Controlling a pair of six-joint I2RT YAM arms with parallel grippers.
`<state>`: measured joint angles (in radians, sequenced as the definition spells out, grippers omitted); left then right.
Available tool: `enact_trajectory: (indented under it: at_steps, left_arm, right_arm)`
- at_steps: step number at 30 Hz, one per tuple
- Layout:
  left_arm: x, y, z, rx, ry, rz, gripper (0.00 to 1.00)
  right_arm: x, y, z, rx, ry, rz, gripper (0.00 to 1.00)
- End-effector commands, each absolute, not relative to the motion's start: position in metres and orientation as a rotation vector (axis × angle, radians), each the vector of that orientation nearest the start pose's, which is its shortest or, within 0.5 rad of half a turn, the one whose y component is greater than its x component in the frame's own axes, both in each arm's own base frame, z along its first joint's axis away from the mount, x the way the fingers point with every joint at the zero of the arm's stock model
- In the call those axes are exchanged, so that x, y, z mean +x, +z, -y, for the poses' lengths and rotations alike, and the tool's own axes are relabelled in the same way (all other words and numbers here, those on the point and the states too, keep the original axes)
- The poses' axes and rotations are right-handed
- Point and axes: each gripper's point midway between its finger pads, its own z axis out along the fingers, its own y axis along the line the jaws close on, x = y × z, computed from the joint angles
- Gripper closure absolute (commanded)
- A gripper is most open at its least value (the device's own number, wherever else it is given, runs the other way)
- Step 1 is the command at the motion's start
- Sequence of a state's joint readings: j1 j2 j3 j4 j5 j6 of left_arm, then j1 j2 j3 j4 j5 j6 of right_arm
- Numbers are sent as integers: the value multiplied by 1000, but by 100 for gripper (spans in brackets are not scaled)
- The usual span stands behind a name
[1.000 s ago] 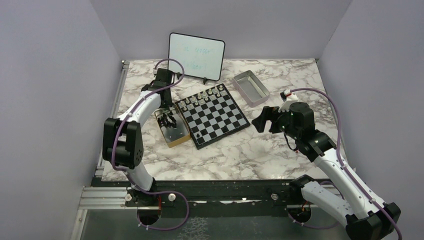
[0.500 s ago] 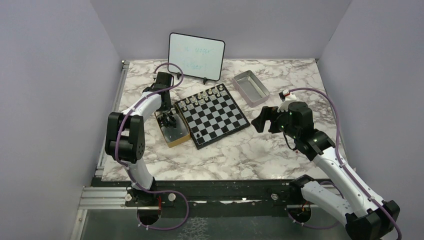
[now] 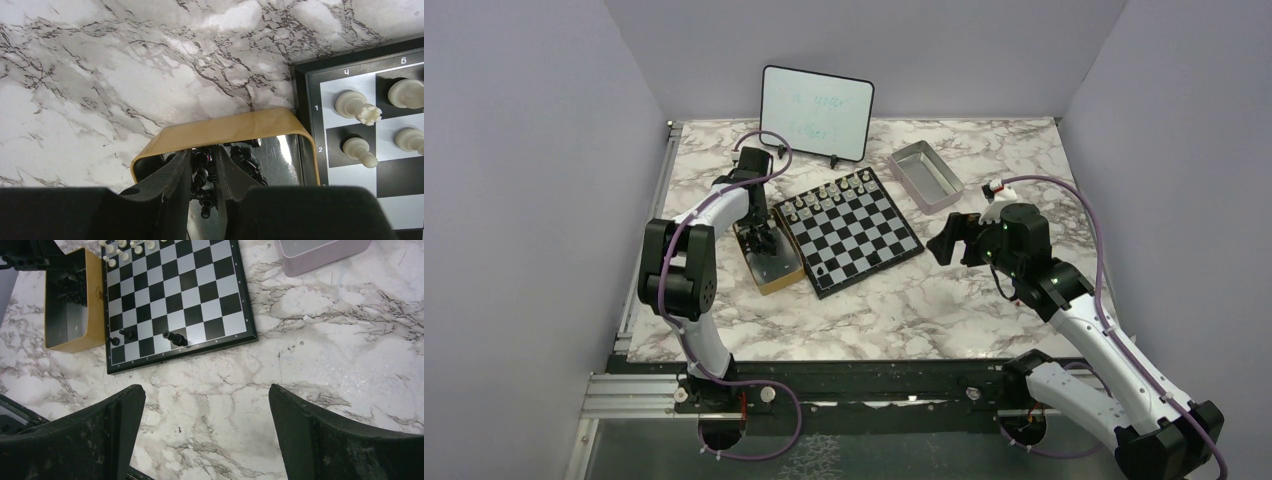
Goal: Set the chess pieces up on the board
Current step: Pick up the chess piece from the storage box.
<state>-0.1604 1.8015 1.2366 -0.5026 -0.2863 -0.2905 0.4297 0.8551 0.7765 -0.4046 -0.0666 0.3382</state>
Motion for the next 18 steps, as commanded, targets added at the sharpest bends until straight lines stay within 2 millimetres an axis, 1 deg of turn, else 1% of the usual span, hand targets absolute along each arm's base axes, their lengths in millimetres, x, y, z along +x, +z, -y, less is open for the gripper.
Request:
enact_trajectory:
  at_steps: [1, 5, 12, 16, 18]
  left_arm:
    - [407, 50, 21, -281, 240, -2564, 76]
    - [407, 48, 21, -268, 239, -2571, 77]
    - [406, 52, 26, -246, 202, -2580, 87]
    - [403, 59, 29, -239, 178, -2590, 90]
    - [401, 67, 29, -236, 171, -2584, 90]
  right_arm:
    - [264, 208, -143, -134, 521, -2066, 0]
    - [263, 207, -143, -133, 521, -2066, 0]
    - [263, 208, -142, -133, 515, -2065, 0]
    - [263, 208, -142, -133, 515, -2066, 0]
    - [263, 209, -142, -132, 517, -2065, 0]
